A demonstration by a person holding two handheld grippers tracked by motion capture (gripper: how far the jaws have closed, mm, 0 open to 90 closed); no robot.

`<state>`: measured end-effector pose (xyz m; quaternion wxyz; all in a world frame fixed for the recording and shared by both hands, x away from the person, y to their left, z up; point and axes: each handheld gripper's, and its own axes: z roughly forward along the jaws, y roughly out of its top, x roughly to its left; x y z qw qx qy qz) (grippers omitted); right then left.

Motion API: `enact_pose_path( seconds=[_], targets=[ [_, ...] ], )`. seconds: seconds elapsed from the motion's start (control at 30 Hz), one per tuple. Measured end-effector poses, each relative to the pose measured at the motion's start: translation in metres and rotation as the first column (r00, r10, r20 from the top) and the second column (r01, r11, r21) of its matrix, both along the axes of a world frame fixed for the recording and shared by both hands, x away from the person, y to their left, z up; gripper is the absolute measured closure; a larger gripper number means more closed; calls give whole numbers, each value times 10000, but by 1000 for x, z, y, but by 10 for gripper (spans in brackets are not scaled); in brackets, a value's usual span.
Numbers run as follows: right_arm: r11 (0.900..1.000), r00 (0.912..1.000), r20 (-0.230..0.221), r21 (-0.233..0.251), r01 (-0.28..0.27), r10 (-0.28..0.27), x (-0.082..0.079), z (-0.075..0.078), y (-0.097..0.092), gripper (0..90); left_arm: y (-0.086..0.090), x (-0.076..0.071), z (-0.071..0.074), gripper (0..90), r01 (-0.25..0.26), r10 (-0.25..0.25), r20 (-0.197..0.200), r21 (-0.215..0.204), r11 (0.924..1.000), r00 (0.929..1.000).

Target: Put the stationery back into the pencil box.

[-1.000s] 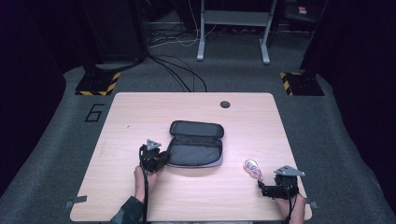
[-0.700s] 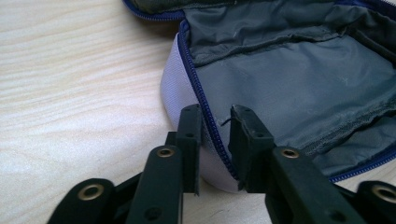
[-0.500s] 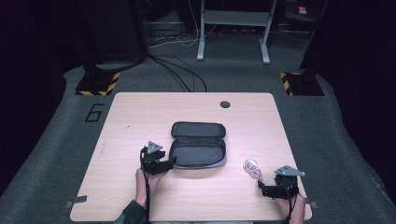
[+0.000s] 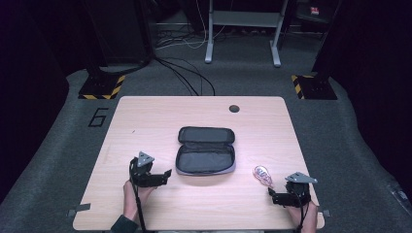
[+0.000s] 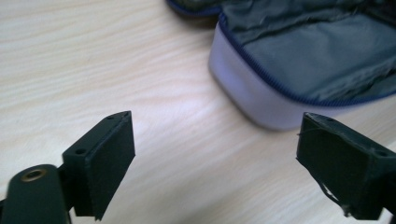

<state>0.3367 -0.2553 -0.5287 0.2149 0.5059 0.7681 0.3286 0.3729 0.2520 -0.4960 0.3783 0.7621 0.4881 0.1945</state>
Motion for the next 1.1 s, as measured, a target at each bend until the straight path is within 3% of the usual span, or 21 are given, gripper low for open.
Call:
enact_pose_path(
  seconds=[0.13, 0.37, 0.5, 0.67, 0.77, 0.83, 0.97, 1.1],
  targets=[
    [10000, 10000, -1, 0, 2, -2, 0, 0, 0, 48, 8, -6, -10, 69, -97, 106, -159, 536, 9985, 9998],
    [10000, 9999, 141, -45, 7, -7, 0, 0, 0, 54, 13, -10, -28, 33, 37, 4, -597, 696, 9976, 9982],
    [9999, 9999, 6, -4, 111, -111, 0, 0, 0, 53, 9, -12, -34, 26, -119, 139, -223, 884, 9960, 9997],
    [9991, 9991, -91, 93, 403, -402, 1, 2, -1, 48, 6, -14, -35, 12, -17, 41, -223, 1043, 9945, 9997],
    [9989, 9998, -68, 413, 198, -196, 2, 4, 1, 27, 6, -14, -34, 7, 78, -47, -291, 1058, 9944, 9996],
    [9996, 10000, 14, 261, 72, -72, 3, 5, 2, 25, 7, -14, -34, 7, 155, -118, -330, 1139, 9934, 9994],
    [9988, 9996, 144, 406, -266, 260, 9, 11, 21, 28, 7, -14, -34, 7, 168, -126, -369, 1146, 9933, 9992],
    [9978, 9978, -157, 165, -639, 642, 22, 13, 34, 0, 7, -14, -34, 5, 154, -116, -344, 1136, 9934, 9993]
  ],
)
